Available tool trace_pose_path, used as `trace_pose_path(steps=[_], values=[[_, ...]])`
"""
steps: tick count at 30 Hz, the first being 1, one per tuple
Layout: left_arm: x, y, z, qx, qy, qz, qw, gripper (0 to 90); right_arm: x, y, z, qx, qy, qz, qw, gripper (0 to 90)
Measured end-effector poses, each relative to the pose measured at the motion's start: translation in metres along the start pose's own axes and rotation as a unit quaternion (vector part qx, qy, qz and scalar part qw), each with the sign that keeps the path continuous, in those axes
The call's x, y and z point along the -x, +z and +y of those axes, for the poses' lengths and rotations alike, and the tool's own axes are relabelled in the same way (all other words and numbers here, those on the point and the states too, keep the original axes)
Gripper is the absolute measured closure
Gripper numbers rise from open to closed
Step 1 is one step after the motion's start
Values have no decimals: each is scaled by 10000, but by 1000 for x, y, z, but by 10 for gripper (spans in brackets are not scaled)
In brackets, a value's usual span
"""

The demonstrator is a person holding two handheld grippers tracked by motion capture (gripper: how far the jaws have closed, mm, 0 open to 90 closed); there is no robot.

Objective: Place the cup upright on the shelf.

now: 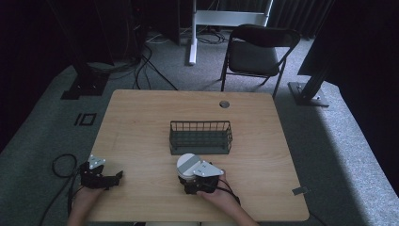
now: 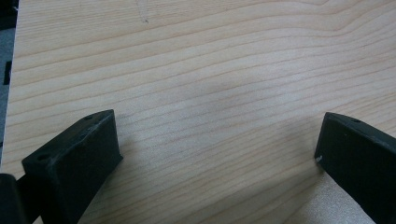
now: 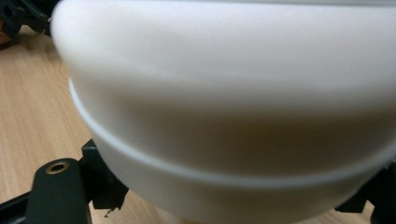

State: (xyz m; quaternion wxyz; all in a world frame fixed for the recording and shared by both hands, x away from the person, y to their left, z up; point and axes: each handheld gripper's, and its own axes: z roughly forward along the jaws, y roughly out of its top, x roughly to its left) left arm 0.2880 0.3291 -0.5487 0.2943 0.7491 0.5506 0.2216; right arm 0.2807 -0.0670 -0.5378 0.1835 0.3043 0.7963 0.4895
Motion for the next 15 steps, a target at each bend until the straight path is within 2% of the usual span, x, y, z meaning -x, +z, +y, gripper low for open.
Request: trace_pose_path(steps=[6, 15], values=[[0, 0, 0, 1, -2, 0, 10000, 1, 5, -2, 2, -22, 124, -8, 9999, 185], [0, 0, 0, 1, -2, 0, 10000, 1, 9, -9, 14, 39, 141, 63, 9999, 185]])
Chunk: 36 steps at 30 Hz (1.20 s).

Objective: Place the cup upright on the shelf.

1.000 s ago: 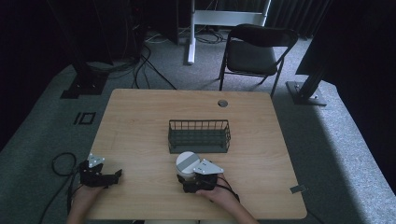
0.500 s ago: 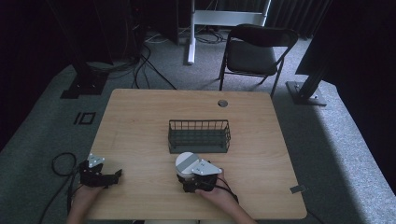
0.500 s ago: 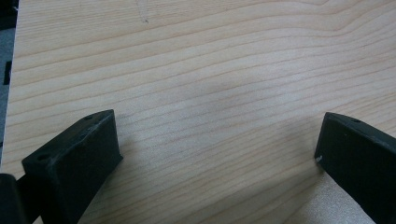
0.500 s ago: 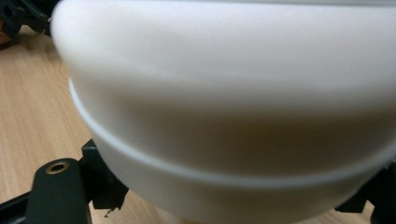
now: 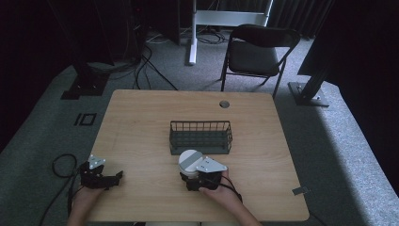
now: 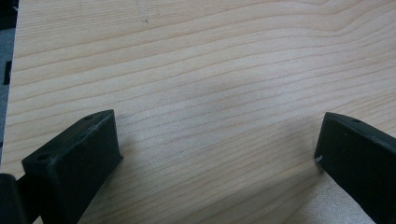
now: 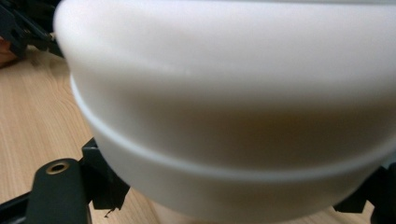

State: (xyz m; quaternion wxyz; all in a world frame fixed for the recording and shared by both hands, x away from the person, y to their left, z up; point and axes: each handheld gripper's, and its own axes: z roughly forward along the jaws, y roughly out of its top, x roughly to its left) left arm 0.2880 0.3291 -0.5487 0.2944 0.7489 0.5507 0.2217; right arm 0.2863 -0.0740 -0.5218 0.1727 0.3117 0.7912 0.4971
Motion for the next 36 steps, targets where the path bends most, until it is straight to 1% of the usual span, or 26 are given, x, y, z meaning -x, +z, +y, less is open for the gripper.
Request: trace_pose_path(steps=[2, 9, 13, 17, 25, 36], values=[[0, 0, 0, 1, 0, 0, 10000, 1, 1, -1, 3, 29, -2, -41, 10000, 185], [0, 0, 0, 0, 0, 0, 10000, 1, 3, -5, 14, 65, 59, -26, 10000, 185], [0, 0, 0, 0, 0, 1, 10000, 1, 5, -8, 21, 151, 109, -58, 9998, 185], [0, 0, 0, 0, 0, 1, 10000, 1, 8, -11, 27, 175, 111, -43, 9998, 185], [0, 0, 0, 2, -1, 1, 10000, 1, 13, -16, 41, 317, 151, -61, 9994, 185], [0, 0, 0, 2, -3, 1, 10000, 1, 24, -24, 62, 509, 168, -199, 9984, 185]])
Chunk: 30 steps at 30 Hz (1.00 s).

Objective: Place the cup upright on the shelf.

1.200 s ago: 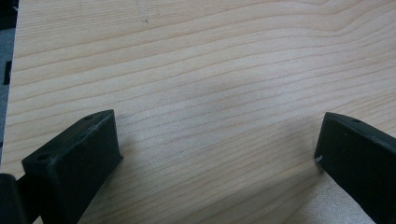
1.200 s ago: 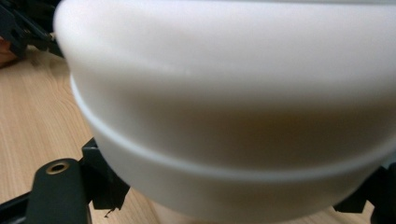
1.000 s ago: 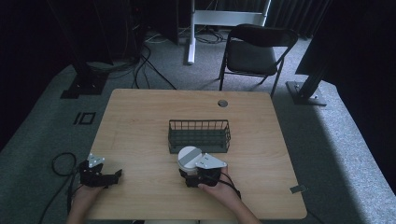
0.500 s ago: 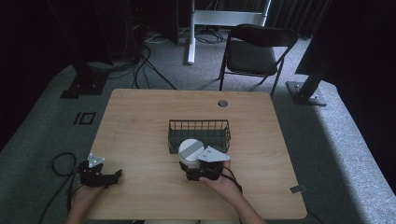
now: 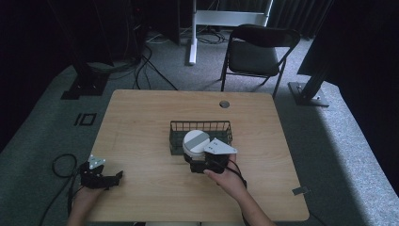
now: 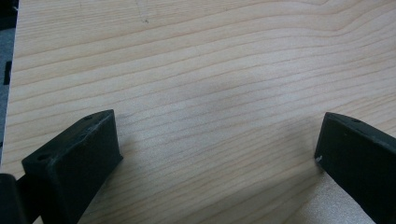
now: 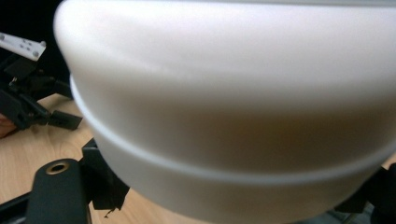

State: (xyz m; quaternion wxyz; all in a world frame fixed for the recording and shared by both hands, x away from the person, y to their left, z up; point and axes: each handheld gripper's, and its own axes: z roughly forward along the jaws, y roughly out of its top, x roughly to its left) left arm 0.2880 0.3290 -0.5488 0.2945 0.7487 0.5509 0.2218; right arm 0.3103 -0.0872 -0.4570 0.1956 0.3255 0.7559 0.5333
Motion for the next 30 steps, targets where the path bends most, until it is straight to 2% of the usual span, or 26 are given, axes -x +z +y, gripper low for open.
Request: trace_pose_path(steps=[9, 15, 18, 23, 30], values=[[0, 0, 0, 0, 3, 0, 10000, 1, 12, 0, 16, 156, 93, -166, 9997, 185], [0, 0, 0, 1, 3, 0, 10000, 1, 23, 2, 22, 201, 190, -310, 9991, 185], [0, 0, 0, 1, 1, 0, 10000, 1, 29, 3, 25, 242, 327, -386, 9984, 185], [0, 0, 0, 2, 0, 1, 10000, 1, 38, 5, 28, 245, 360, -490, 9978, 185], [0, 0, 0, -2, 4, 0, 10000, 1, 56, 12, 29, 230, 453, -879, 9948, 185]])
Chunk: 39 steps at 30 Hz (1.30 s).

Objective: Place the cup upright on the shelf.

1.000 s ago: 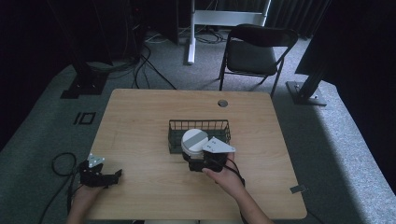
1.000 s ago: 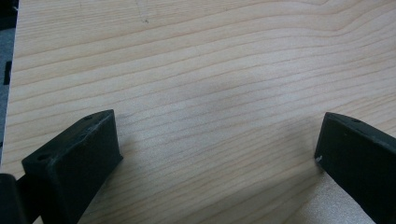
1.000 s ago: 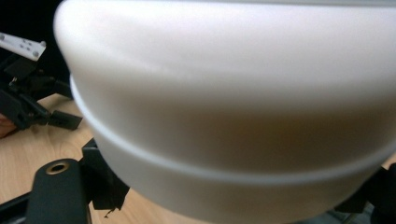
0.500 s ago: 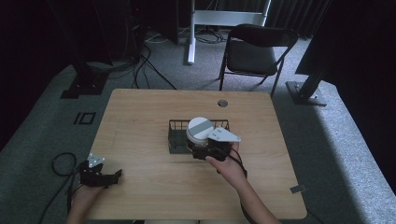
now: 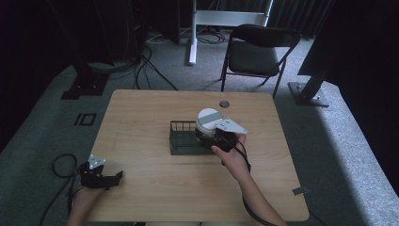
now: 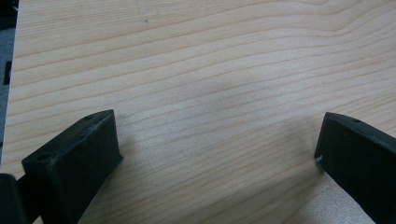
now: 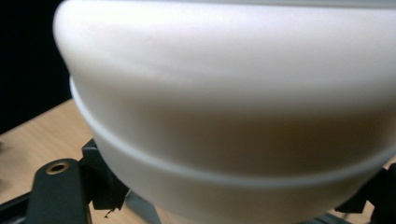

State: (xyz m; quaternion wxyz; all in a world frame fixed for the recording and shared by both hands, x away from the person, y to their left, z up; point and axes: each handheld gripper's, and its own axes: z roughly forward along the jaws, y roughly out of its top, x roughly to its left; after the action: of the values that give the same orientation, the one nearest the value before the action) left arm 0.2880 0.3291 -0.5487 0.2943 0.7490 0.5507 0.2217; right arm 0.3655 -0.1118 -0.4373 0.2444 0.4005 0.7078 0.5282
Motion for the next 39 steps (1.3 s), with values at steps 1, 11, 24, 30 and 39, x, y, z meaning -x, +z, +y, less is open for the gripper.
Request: trace_pose_path(steps=[1, 11, 24, 30, 39], values=[[0, 0, 0, 2, -4, 1, 10000, 1, 2, 1, 0, -11, 36, -49, 10000, 185], [0, 0, 0, -2, -1, -2, 10000, 1, 24, 12, -5, -195, 213, -583, 9979, 185], [0, 0, 0, -1, -1, -1, 10000, 1, 30, 25, -14, -568, 340, -978, 9930, 185], [0, 0, 0, -1, -1, -1, 10000, 1, 30, 29, -16, -721, 341, -1044, 9913, 185], [0, 0, 0, 0, -1, -1, 10000, 1, 29, 34, -19, -975, 251, -991, 9900, 185]])
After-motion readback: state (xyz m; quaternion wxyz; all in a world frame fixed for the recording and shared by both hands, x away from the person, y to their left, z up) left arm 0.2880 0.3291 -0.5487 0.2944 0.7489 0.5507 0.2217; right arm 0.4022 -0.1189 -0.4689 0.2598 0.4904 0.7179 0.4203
